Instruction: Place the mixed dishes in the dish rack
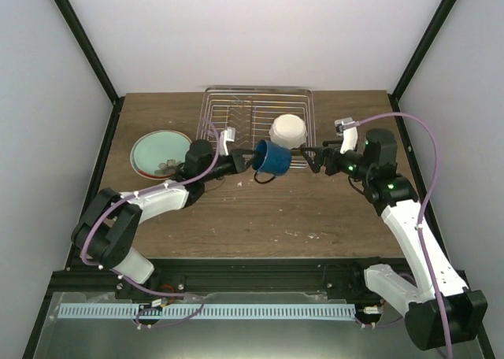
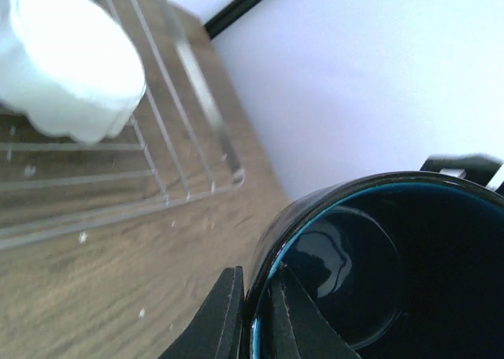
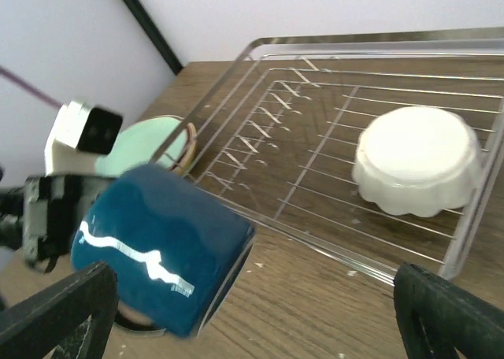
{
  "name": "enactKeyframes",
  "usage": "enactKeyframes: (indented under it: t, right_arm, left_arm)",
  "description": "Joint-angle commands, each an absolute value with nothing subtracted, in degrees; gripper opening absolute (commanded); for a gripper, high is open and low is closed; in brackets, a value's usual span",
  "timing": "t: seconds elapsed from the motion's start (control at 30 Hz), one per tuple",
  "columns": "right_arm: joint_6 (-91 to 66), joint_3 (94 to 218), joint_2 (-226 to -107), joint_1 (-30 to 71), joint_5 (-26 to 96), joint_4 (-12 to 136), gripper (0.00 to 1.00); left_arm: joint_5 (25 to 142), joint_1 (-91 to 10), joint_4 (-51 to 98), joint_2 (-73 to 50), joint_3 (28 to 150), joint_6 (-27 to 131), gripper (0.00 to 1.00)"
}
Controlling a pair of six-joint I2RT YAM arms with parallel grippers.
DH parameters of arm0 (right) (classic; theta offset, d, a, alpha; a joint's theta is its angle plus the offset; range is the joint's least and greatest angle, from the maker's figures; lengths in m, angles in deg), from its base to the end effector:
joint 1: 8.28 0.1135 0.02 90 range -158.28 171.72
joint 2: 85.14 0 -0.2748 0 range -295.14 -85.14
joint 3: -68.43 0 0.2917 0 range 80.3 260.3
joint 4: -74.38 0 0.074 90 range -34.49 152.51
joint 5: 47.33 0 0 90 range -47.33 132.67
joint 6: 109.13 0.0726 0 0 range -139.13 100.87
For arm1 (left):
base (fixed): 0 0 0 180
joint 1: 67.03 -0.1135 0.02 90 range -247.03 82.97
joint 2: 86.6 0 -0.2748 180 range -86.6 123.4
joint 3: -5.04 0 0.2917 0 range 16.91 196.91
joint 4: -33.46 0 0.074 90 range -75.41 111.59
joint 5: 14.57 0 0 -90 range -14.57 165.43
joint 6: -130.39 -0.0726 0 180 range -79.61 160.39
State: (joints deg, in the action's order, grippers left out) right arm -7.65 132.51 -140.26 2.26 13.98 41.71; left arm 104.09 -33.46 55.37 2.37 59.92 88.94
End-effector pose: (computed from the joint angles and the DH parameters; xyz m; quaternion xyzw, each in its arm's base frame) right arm 0.2660 0.0849 0.3290 -0.1288 0.8123 0.3048 0.4803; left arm 0.3067 -0.2454 0.1957 0.0559 0.7678 -0.5449 0.3324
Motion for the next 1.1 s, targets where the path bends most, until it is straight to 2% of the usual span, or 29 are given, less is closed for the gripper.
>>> enactKeyframes:
  t: [0.0, 0.27, 0.43, 0.6, 1.07]
  right_arm:
    - [-6.0, 130.5, -139.1, 1.4, 4.0, 44.9, 0.96]
    - [2.3, 122.9, -141.6, 1.5, -10.5, 57.0, 0.9]
    - [3.7, 120.7, -142.2, 1.5, -13.1, 61.6, 0.85]
    - [5.9, 118.8, -144.3, 2.1, -15.9, 66.5, 0.8]
    - [7.2, 117.3, -152.3, 7.3, -12.9, 74.4, 0.74]
  left_arm:
    - [106.7, -35.7, 67.4, 1.2, 63.6, 93.1, 0.0]
    - [106.8, -36.4, 89.9, 8.8, 61.8, 105.4, 0.0]
    - [106.3, -36.2, 102.9, 16.9, 62.1, 113.7, 0.0]
    - [105.1, -35.4, 102.6, 18.5, 62.5, 113.1, 0.0]
    - [102.2, -30.8, 91.9, 15.5, 66.1, 105.8, 0.0]
